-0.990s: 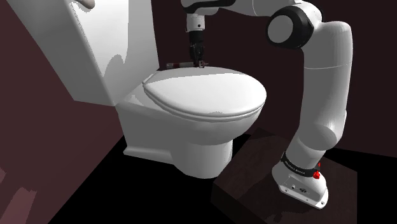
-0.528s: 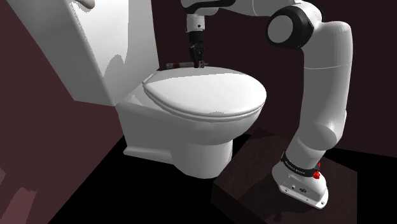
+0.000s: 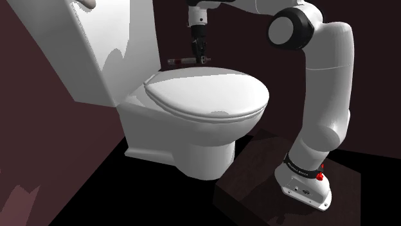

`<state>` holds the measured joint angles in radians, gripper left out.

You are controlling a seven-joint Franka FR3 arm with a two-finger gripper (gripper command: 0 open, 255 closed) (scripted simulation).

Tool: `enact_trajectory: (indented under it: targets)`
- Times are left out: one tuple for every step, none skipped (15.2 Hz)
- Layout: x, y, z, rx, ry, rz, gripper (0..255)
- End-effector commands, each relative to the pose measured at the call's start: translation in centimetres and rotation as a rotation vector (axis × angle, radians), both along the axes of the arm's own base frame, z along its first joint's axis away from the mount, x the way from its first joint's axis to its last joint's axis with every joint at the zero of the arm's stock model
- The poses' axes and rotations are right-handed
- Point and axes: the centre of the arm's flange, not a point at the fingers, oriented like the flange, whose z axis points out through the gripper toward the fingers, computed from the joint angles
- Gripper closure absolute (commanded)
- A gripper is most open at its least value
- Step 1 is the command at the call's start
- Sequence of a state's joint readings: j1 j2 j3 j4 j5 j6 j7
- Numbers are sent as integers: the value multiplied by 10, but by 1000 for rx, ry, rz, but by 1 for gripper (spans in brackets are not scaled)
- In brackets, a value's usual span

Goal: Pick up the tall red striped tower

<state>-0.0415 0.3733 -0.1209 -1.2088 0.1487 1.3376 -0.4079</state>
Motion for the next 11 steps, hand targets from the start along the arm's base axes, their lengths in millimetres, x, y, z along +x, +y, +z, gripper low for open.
enact_trajectory:
  targets:
    - [0,0,10,0,0,0,255]
    - [0,0,15,0,0,0,255]
    - [0,0,21,0,0,0,255]
    - [0,0,26,0,0,0,255]
    - [0,0,31,0,0,0,255]
    - [0,0,36,0,0,0,255]
    - [0,0,42,0,0,0,255]
    - [0,0,47,0,0,0,255]
    - [0,0,52,0,0,0,255]
    - [0,0,53,0,0,0,255]
    - [0,0,53,0,0,0,255]
